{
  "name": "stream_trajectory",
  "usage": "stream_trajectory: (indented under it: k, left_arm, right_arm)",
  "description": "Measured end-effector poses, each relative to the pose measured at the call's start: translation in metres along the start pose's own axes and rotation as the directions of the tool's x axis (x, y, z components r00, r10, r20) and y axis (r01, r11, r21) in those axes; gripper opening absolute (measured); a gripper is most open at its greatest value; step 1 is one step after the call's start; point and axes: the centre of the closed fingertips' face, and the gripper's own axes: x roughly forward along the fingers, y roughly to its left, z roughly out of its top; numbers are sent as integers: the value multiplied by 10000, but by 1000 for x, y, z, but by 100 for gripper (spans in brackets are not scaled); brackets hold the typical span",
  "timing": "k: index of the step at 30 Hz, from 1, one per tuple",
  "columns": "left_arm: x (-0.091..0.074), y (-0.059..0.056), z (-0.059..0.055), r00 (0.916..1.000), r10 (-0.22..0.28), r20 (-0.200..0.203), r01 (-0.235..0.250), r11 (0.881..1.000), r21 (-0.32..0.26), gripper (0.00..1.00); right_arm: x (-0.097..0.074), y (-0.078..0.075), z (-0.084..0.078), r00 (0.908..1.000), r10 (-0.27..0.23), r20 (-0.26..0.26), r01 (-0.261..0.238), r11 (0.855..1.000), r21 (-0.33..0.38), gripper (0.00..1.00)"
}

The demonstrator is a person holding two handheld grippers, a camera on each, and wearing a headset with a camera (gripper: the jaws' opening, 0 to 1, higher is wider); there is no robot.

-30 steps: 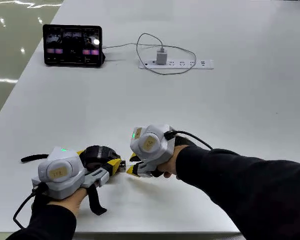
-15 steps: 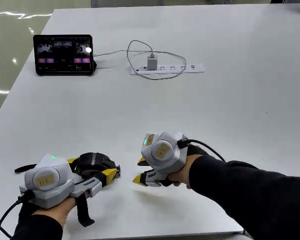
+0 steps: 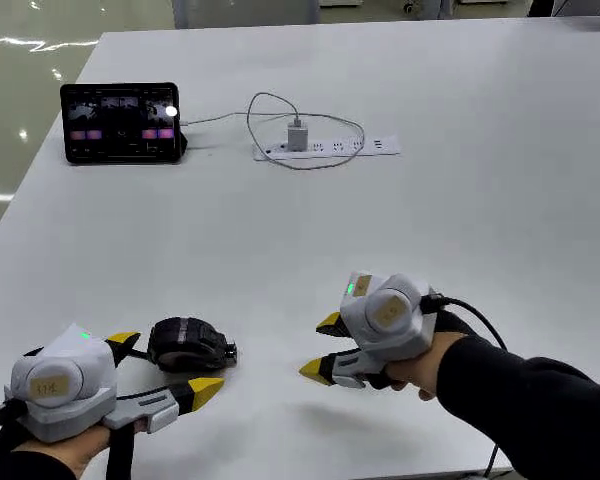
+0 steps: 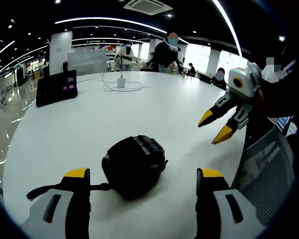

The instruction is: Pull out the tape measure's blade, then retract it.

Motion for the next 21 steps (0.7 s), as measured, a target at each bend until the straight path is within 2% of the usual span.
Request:
stream_trajectory:
  k: [7,12,18,21]
  left_arm:
    - [-8,-5,1,9970,-743,-192,750,9966,355,89]
    - [-12,-3,-2,9948,-908,-450,938,9933,681,99]
    - [-18,-2,-3,9921,-1119,-566,1161,9902,771,99]
    - [-20,-3,-7,9890,-1163,-911,1243,9884,871,99]
  right_arm:
    - [-23,-5,-19,9993,-361,75,359,9990,251,36]
    - [-38,-7,-33,9982,-596,44,594,9974,408,37]
    - [-52,-8,-46,9970,-775,82,769,9954,566,40]
    - [-58,-9,-53,9965,-810,182,794,9938,781,42]
